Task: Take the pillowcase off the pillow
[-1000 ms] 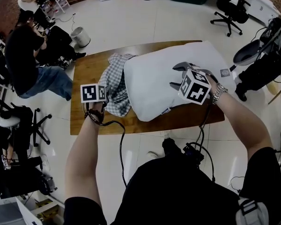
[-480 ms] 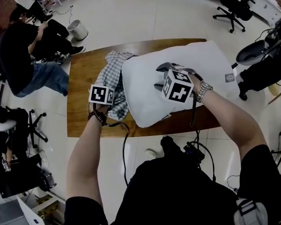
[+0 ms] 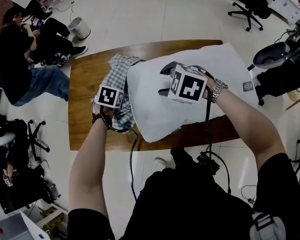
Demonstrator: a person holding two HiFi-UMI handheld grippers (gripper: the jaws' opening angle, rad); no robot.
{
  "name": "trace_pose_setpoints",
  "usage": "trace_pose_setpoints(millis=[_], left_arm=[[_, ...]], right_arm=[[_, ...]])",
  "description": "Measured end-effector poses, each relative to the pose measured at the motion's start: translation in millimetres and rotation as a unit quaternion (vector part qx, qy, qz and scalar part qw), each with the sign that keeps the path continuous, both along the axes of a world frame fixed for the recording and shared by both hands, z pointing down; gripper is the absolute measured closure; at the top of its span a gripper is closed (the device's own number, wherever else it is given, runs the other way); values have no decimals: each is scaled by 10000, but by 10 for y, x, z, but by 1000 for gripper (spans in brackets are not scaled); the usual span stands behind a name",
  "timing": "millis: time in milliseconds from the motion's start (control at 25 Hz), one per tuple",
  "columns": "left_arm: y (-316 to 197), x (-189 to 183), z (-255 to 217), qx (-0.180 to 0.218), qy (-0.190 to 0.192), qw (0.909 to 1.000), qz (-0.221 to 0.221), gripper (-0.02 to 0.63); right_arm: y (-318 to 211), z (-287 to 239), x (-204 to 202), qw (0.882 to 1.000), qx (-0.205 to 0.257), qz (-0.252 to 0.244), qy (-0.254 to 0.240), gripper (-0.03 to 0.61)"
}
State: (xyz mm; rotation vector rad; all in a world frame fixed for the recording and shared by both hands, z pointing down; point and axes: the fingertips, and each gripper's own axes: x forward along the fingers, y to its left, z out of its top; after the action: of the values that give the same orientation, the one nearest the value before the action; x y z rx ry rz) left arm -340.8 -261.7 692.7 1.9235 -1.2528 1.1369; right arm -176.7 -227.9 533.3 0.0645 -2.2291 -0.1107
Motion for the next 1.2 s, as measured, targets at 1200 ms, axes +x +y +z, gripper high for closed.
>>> trace_pose_setpoints(millis=[1200], left_arm=[[-582, -1164, 484, -1105, -903, 9868, -771, 604]], right_arm=[[-1013, 407, 394, 9918, -200, 861, 925, 486]])
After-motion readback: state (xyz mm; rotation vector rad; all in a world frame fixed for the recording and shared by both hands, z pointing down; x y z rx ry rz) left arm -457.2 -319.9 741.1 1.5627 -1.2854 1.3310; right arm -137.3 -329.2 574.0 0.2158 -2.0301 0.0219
